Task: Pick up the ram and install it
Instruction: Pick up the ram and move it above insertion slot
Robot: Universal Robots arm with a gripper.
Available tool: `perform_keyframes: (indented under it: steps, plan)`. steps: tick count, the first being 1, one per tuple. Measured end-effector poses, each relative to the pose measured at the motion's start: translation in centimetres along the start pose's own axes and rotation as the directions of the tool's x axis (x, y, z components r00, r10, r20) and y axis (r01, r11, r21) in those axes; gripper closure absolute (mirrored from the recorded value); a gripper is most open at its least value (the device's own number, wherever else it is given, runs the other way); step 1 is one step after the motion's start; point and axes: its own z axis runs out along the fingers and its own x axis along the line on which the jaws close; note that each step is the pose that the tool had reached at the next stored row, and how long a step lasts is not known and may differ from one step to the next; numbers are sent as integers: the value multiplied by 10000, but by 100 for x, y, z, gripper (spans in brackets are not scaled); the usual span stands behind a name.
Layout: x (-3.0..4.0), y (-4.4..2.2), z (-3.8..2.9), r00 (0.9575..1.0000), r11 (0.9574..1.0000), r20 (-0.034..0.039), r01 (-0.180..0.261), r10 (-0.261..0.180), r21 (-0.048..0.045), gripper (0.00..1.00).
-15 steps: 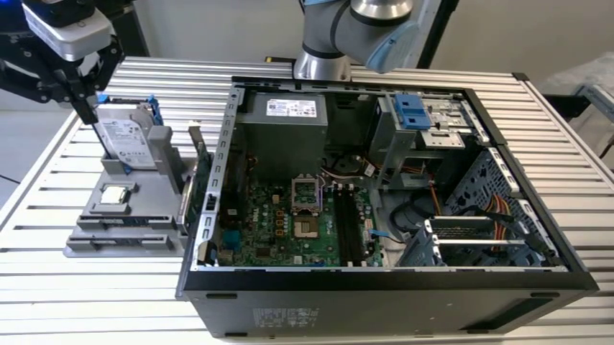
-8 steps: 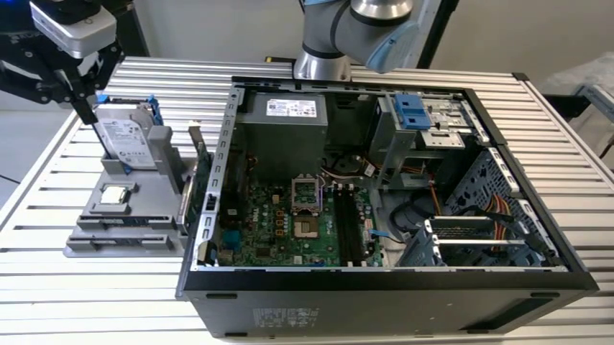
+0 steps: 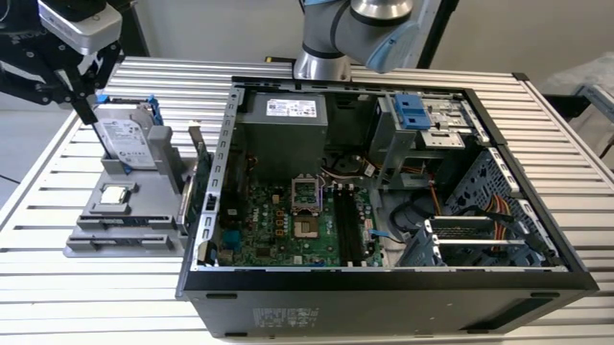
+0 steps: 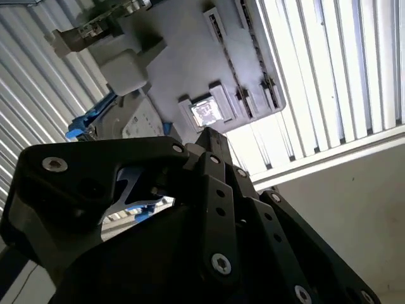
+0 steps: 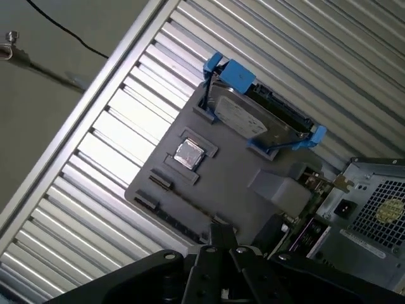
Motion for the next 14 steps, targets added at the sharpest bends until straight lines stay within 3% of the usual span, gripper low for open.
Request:
perform_keyframes:
  steps: [7,14]
  plan:
    - [0,0,0,9972,9972,-40,749,-749,-16,100]
    - [0,0,0,9875,9875,-83,1575,-1576,-36,100]
